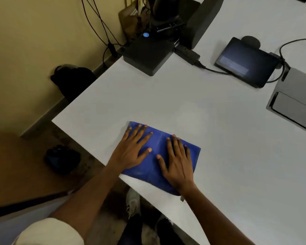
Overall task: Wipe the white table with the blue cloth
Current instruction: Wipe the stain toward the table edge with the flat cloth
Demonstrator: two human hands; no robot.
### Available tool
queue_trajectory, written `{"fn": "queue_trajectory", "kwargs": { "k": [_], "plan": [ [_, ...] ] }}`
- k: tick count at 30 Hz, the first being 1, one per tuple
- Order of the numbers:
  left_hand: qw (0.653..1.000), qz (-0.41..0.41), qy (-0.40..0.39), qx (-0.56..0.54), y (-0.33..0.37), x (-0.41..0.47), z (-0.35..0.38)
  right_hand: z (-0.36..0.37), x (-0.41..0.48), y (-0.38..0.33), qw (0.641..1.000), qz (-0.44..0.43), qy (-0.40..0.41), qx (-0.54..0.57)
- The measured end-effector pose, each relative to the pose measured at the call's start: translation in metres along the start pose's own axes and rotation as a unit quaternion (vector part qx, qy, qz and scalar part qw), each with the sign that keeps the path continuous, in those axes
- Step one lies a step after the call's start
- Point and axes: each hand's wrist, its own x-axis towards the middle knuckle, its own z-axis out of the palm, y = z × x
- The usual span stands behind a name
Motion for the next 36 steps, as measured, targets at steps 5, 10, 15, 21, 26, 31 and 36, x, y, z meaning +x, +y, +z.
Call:
{"fn": "queue_trajectory", "kwargs": {
  "k": [5, 10, 15, 21, 26, 31, 36],
  "plan": [
    [1.0, 0.0, 0.008, 0.017, 0.005, -0.004, 0.005, -0.002, -0.006, 0.01, 0.998, -0.048, -0.007, -0.049],
    [1.0, 0.009, 0.018, 0.013, 0.004, -0.007, 0.006, -0.002, -0.006, 0.004, 0.996, -0.028, -0.036, -0.078],
    [1.0, 0.021, 0.005, 0.006, -0.003, -0.015, 0.006, 0.0, -0.017, -0.011, 0.996, -0.016, -0.034, -0.077],
    [0.999, 0.042, -0.009, 0.007, -0.014, -0.036, 0.003, 0.009, -0.037, -0.034, 0.996, -0.003, -0.036, -0.083],
    [0.998, 0.053, -0.016, 0.003, -0.016, -0.043, 0.002, 0.016, -0.047, -0.042, 0.997, 0.008, -0.028, -0.075],
    [0.997, 0.066, -0.027, 0.019, -0.021, -0.053, 0.001, 0.029, -0.059, -0.052, 0.999, 0.013, -0.009, -0.047],
    [0.995, 0.09, -0.029, 0.031, -0.031, -0.085, 0.007, 0.046, -0.079, -0.08, 0.999, 0.007, -0.008, -0.049]
  ]
}}
